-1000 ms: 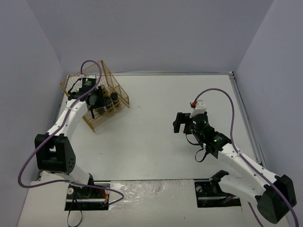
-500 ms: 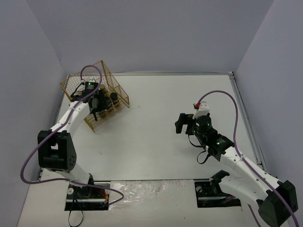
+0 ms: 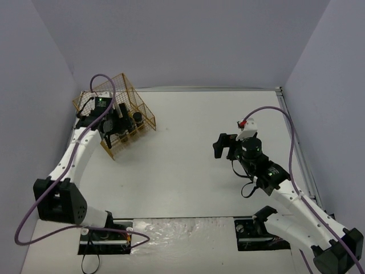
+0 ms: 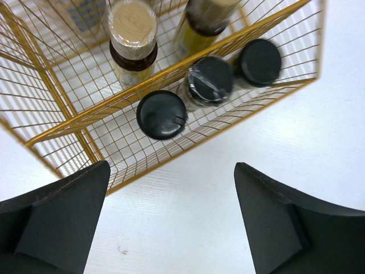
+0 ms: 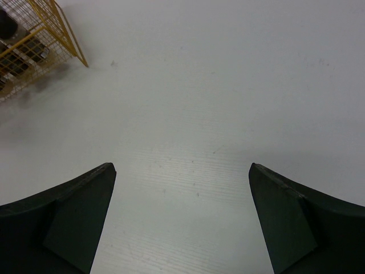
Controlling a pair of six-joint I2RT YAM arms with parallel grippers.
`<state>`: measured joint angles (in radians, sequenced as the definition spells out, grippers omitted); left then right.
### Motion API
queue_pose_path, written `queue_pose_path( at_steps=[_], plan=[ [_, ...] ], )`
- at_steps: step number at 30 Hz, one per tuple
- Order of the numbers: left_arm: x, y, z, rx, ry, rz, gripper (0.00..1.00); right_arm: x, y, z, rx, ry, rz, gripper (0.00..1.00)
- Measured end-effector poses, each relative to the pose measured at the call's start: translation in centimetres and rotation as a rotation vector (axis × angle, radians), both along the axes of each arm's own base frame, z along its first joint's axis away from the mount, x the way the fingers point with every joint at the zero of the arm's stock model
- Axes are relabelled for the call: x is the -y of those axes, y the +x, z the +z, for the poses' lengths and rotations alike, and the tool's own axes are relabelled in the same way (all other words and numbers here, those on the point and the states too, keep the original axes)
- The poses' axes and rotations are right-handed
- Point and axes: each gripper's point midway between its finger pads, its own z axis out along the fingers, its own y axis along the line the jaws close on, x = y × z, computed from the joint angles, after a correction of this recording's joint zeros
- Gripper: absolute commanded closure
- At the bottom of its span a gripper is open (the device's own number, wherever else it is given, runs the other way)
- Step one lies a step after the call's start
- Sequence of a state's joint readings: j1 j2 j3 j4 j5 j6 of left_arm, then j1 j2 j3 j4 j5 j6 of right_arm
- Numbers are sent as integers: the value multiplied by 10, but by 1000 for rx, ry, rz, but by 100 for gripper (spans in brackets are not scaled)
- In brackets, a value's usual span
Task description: Organize the condiment bottles
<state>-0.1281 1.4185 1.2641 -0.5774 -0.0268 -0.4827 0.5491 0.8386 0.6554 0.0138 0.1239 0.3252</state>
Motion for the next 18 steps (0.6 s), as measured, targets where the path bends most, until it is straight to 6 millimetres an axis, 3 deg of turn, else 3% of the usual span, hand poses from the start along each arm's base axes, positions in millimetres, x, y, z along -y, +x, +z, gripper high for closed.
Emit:
queue_pose_path(
  at_steps=[4, 7, 9, 14, 18],
  plan=[
    [-1, -19, 59, 149, -7, -28, 4, 7, -1, 39, 64, -1, -12, 0],
    [-10, -50, 109, 303, 19, -41, 3, 17, -3, 79, 146, 8, -44, 0],
    [-17, -75, 132, 396, 45, -39, 3, 28, -7, 103, 201, 6, -74, 0],
    [-39, -137, 135, 501, 117, -13, 3, 55, -24, 135, 289, -5, -140, 0],
    [-50, -158, 115, 502, 167, 6, 3, 73, -35, 142, 321, -32, -185, 0]
  ],
)
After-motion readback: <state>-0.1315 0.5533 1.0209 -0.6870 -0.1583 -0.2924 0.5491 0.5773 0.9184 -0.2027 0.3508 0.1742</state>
